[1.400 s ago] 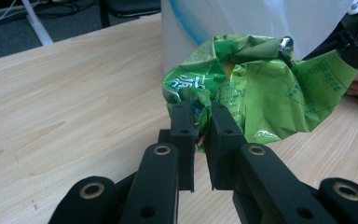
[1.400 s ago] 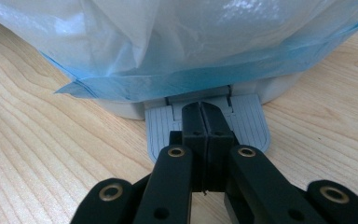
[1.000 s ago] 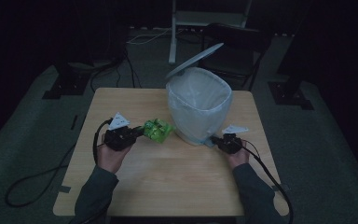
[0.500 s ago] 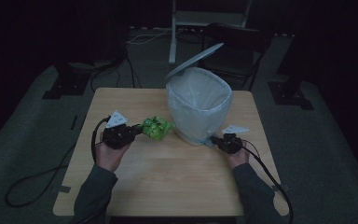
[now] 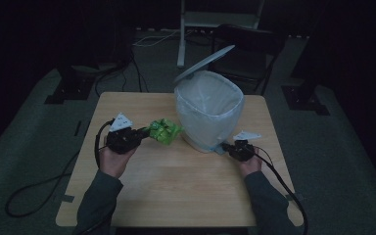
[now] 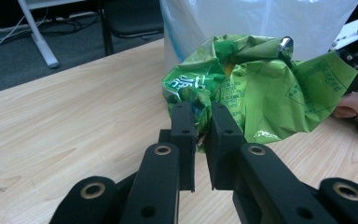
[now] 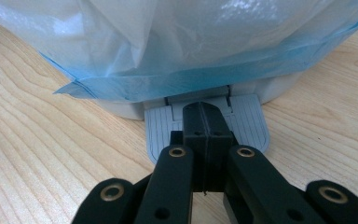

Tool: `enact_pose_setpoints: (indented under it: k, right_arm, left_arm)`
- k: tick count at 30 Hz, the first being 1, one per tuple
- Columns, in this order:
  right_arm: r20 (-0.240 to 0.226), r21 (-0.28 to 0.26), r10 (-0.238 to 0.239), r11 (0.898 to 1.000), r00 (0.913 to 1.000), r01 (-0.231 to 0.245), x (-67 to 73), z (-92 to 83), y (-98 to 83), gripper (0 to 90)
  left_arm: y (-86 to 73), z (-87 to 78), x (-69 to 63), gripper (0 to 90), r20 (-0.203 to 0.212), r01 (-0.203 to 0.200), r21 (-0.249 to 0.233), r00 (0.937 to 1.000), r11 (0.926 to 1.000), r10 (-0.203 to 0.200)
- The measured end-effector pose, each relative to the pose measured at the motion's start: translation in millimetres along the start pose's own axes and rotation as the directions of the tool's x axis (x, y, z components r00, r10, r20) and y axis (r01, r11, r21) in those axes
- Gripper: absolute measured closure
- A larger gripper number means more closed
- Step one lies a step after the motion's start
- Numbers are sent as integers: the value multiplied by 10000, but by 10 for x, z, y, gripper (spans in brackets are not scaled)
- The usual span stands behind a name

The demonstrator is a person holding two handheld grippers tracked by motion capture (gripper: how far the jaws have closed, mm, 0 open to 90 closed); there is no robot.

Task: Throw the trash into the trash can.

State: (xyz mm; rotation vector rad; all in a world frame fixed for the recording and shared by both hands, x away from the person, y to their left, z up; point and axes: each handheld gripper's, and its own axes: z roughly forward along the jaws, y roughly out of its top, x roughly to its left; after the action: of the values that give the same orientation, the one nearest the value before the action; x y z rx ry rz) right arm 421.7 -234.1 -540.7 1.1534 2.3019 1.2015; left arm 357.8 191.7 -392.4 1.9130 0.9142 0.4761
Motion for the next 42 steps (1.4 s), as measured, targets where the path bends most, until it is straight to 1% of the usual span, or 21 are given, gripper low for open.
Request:
enact_pose_setpoints:
  k: [8,12,16,23,32,40,42]
  right_arm:
    - [11,18,25,10000,10000,-25,1,-1,1,900]
    - [9,14,36,10000,10000,-36,0,0,1,900]
    - [10,26,41,10000,10000,-41,-1,-1,1,900]
    - [1,29,57,10000,10000,-57,-2,-2,1,900]
    - [-9,18,72,10000,10000,-72,-2,-1,1,900]
    - [-11,25,73,10000,10000,-73,-3,-1,1,900]
    - [-12,45,66,10000,10000,-66,-4,-3,2,900]
  left_arm:
    - [100,-38,-15,831,60,-133,-126,9999,9998,133]
    - [164,-75,-26,831,100,-287,-213,9995,9994,289]
    - [208,-96,-23,831,47,-273,-242,9996,9993,274]
    - [274,-138,-6,831,79,-271,-347,9996,9990,273]
    - [403,-206,2,832,30,-443,-555,9990,9975,445]
    - [504,-242,4,832,40,-457,-780,9989,9959,462]
    - [539,-249,2,832,30,-548,-802,9985,9953,553]
